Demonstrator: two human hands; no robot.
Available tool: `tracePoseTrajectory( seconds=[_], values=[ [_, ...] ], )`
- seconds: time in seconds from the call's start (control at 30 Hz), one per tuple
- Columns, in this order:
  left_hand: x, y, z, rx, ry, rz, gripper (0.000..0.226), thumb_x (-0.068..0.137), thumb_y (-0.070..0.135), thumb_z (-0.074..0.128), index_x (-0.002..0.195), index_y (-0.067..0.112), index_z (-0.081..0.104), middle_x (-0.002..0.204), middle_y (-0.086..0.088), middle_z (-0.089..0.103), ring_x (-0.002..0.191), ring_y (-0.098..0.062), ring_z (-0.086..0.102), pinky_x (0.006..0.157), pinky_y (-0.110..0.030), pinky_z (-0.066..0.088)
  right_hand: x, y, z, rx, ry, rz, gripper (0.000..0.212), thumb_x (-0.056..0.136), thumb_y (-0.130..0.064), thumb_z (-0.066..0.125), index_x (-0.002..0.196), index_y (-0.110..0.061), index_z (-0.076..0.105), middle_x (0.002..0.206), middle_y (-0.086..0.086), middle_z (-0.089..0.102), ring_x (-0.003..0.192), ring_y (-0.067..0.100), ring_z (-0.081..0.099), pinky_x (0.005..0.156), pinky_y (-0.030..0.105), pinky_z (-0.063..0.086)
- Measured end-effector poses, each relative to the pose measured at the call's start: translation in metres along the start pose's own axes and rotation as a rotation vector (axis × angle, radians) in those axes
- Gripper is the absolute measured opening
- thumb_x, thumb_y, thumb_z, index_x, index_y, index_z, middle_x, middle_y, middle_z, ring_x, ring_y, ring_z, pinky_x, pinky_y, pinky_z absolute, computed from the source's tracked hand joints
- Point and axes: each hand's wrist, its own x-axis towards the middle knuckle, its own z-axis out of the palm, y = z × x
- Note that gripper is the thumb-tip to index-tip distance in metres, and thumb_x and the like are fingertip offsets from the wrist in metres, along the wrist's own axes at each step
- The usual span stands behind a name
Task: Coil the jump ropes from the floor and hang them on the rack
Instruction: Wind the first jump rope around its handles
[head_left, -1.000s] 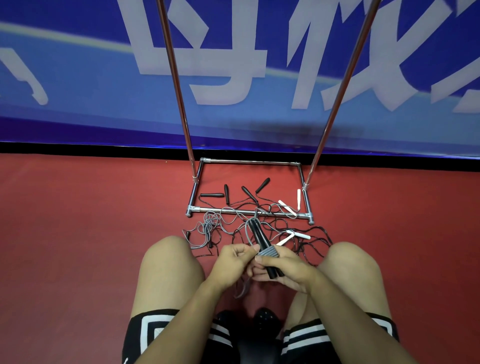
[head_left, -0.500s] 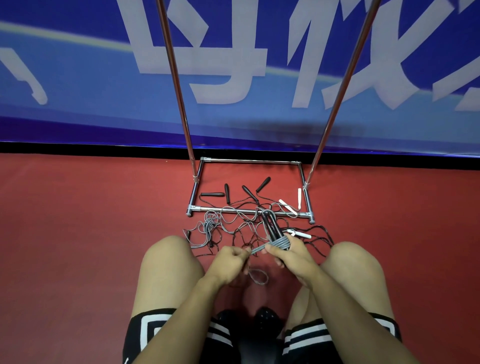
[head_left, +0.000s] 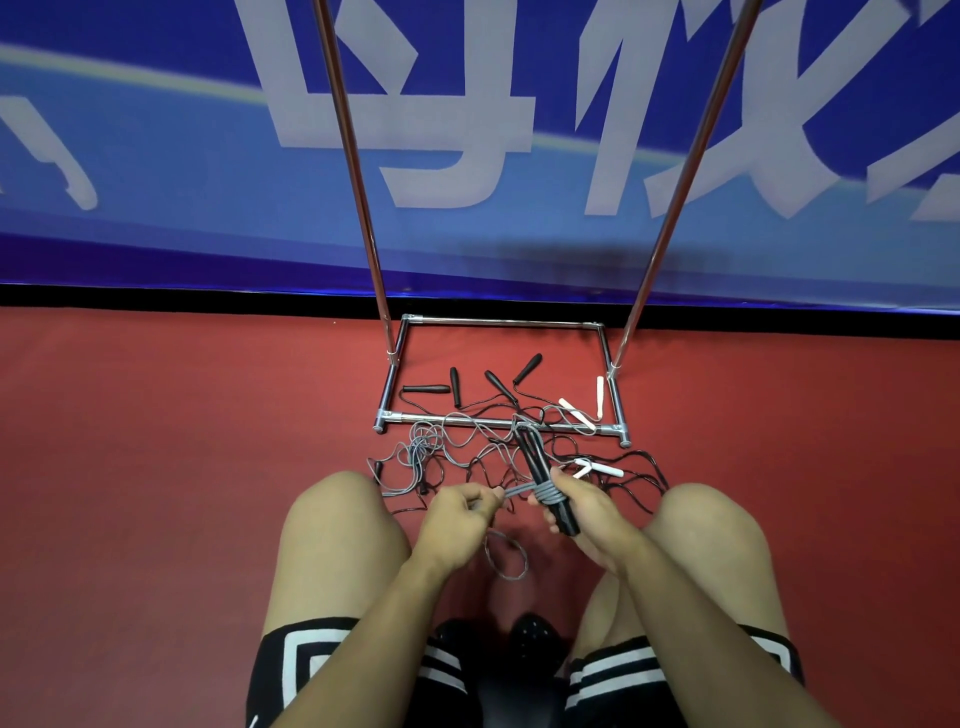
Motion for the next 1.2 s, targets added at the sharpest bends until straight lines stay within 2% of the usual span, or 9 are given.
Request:
tracePoseTrajectory(
  seconds=[0.1, 0.2, 0.33, 0.5, 0.63, 0.7, 0.8, 1.03, 1.2],
  values=[
    [-0.003, 0.004, 0.002, -0.001, -0.002, 0.020, 0.034, 0.086, 0.058, 0.057, 0.070, 0.033, 0.073, 0.054, 0.006, 0.045, 0.056, -0.015, 0.041, 0.064, -0.031, 0.040, -0.001, 0.002, 0.000, -0.024, -0.031, -0.024, 0.023, 0.107, -0.024, 0.050, 0.110, -0.007, 0.065, 0.096, 0.011, 0.067, 0.065, 0.010, 0.054, 0.062, 0.020, 0.043],
    [-0.005, 0.005, 0.002, 0.007, -0.009, 0.036, 0.030, 0.094, 0.043, 0.058, 0.071, 0.033, 0.074, 0.053, 0.009, 0.042, 0.056, -0.014, 0.041, 0.065, -0.030, 0.041, -0.002, 0.004, -0.001, -0.093, -0.091, -0.044, 0.012, 0.105, -0.016, 0.055, 0.112, -0.015, 0.065, 0.101, -0.005, 0.068, 0.093, 0.004, 0.061, 0.081, 0.012, 0.048],
    [-0.008, 0.007, 0.003, 0.020, -0.073, 0.011, 0.028, 0.099, 0.018, 0.055, 0.079, 0.022, 0.074, 0.060, 0.003, 0.055, 0.056, -0.013, 0.044, 0.060, -0.028, 0.037, -0.005, 0.003, -0.002, -0.181, -0.087, -0.102, 0.014, 0.099, -0.012, 0.065, 0.112, -0.016, 0.065, 0.102, -0.002, 0.070, 0.097, 0.007, 0.064, 0.078, 0.007, 0.049],
    [-0.010, 0.008, 0.005, 0.005, -0.136, -0.006, 0.023, 0.094, 0.021, 0.054, 0.077, 0.017, 0.070, 0.062, 0.008, 0.063, 0.054, -0.009, 0.048, 0.062, -0.030, 0.042, -0.005, 0.004, -0.003, -0.180, -0.045, -0.128, 0.074, 0.063, -0.037, 0.098, 0.121, -0.007, 0.063, 0.113, 0.014, 0.075, 0.106, 0.024, 0.073, 0.100, 0.039, 0.056],
    [-0.012, 0.009, 0.006, -0.008, -0.165, 0.031, 0.036, 0.103, 0.012, 0.054, 0.072, 0.023, 0.067, 0.061, 0.010, 0.060, 0.055, -0.006, 0.046, 0.058, -0.026, 0.038, -0.011, 0.004, 0.004, -0.055, -0.129, -0.015, 0.056, 0.083, -0.013, 0.085, 0.125, -0.005, 0.049, 0.112, 0.018, 0.074, 0.090, 0.029, 0.071, 0.085, 0.051, 0.062],
    [-0.014, 0.012, 0.005, 0.002, -0.183, 0.054, 0.037, 0.104, 0.012, 0.052, 0.072, 0.022, 0.066, 0.062, 0.009, 0.061, 0.054, -0.004, 0.048, 0.057, -0.023, 0.039, -0.015, 0.001, 0.007, -0.054, -0.183, 0.040, 0.048, 0.091, -0.012, 0.077, 0.126, -0.009, 0.044, 0.098, 0.017, 0.074, 0.075, 0.031, 0.071, 0.066, 0.042, 0.063],
    [-0.015, 0.013, 0.005, 0.005, -0.209, 0.051, 0.033, 0.104, 0.013, 0.052, 0.074, 0.009, 0.066, 0.061, 0.006, 0.060, 0.051, -0.005, 0.047, 0.055, -0.024, 0.038, -0.015, -0.001, 0.005, -0.075, -0.169, -0.005, 0.047, 0.092, -0.012, 0.076, 0.128, -0.014, 0.046, 0.080, 0.008, 0.070, 0.050, 0.023, 0.056, 0.045, 0.028, 0.044],
    [-0.017, 0.023, 0.001, -0.031, -0.228, -0.060, 0.032, 0.105, 0.024, 0.052, 0.091, 0.002, 0.069, 0.059, 0.001, 0.060, 0.044, -0.013, 0.046, 0.046, -0.024, 0.037, -0.011, 0.003, 0.003, -0.115, -0.174, -0.124, 0.037, 0.091, -0.015, 0.077, 0.116, 0.003, 0.056, 0.082, 0.011, 0.070, 0.054, 0.016, 0.048, 0.047, 0.027, 0.038],
    [-0.022, 0.037, -0.002, -0.090, -0.363, -0.267, 0.036, 0.107, 0.024, 0.036, 0.096, 0.009, 0.067, 0.058, -0.006, 0.062, 0.035, -0.013, 0.036, 0.036, -0.021, 0.027, -0.008, 0.012, 0.005, -0.228, -0.122, -0.161, 0.026, 0.093, -0.020, 0.076, 0.106, -0.006, 0.059, 0.084, 0.014, 0.075, 0.052, 0.015, 0.049, 0.048, 0.027, 0.040]
  ],
)
